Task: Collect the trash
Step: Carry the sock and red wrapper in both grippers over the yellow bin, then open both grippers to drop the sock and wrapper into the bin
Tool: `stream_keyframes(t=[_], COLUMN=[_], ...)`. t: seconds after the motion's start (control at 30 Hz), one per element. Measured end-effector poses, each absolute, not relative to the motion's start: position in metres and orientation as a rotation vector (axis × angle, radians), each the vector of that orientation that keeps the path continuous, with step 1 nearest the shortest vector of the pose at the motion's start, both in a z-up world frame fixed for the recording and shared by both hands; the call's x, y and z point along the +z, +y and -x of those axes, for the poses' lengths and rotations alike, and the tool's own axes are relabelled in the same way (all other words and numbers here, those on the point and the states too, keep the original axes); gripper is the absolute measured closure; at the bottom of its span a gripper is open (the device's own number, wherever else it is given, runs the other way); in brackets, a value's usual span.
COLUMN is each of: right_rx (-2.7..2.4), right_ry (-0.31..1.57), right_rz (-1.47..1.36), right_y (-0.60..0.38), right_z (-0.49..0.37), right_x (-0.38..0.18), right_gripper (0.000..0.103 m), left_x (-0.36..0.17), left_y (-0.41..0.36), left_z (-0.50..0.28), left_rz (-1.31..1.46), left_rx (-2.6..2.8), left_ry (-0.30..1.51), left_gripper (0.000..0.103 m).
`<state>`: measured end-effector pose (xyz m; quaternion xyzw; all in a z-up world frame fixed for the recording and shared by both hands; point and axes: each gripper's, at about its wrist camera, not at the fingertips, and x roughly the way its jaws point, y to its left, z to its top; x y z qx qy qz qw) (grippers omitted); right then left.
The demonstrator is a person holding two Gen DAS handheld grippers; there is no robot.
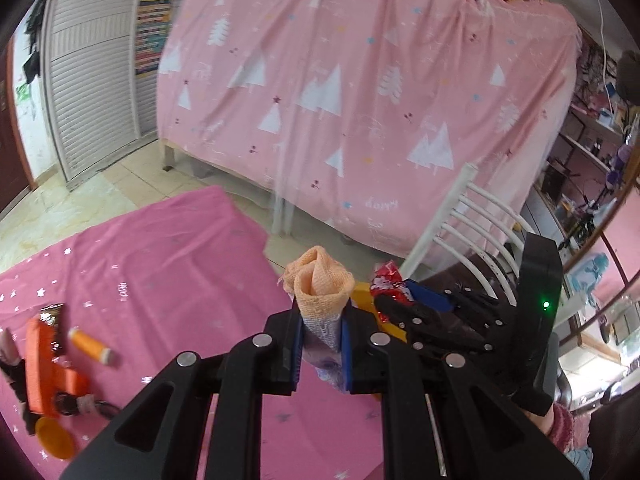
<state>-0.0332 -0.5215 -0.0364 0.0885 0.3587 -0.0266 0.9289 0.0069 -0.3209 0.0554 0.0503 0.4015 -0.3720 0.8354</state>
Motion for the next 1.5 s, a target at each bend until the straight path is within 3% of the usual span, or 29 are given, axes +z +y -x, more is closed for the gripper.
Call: stream_keyframes(t=[0.17, 0.37, 0.43, 0.5, 0.57, 0.6, 1.13, 1.27, 1.5], right_rx=[-0.059, -0.068, -0.068, -0.067, -0.070, -0.070, -0.026, 0.007, 0.083], right_ry=[0.753, 0.743, 0.744, 0.744, 0.744, 0.745, 0.713, 0.703, 0.699], right_rz=[-0.194, -0.209, -0.212, -0.208, -0.205, -0.204, -0.189, -0.180, -0.161], right_y=[-0.538, -0.550, -0.551, -0.549, -0.549, -0.550, -0.526, -0.509, -0.473], right_z=[0.041, 0.046, 0.046, 0.046, 0.046, 0.045, 0.040, 0.035, 0.020], right_x=[-0.046, -0.046, -0.046, -0.046, -0.046, -0.046, -0.032, -0.027, -0.021], right_gripper=[0.048, 0.041, 0.041, 0.041, 0.041, 0.041, 0.040, 0.029, 0.029], left_x=[0.045, 0.039, 0.038, 0.037, 0.038, 0.039, 0.056, 0.063, 0.073], left_y=[-0.347, -0.365, -0.369, -0.370, -0.369, -0.367, -0.328, -0.307, -0.254], left_z=[-0.004, -0.008, -0.010, -0.010, -0.011, -0.010, -0.013, -0.015, -0.030], left_rz=[-0.126, -0.111, -0.100, -0.091, -0.082, -0.078, -0.049, -0.040, -0.024], left_rx=[-0.814, -0.822, -0.835, -0.842, -0.839, -0.832, -0.785, -0.758, -0.664], left_ry=[0.879, 0.911, 0.924, 0.927, 0.920, 0.911, 0.869, 0.838, 0.805], left_gripper=[0.094, 0.091, 0.084, 0.058, 0.039, 0.036, 0.035, 0.032, 0.028])
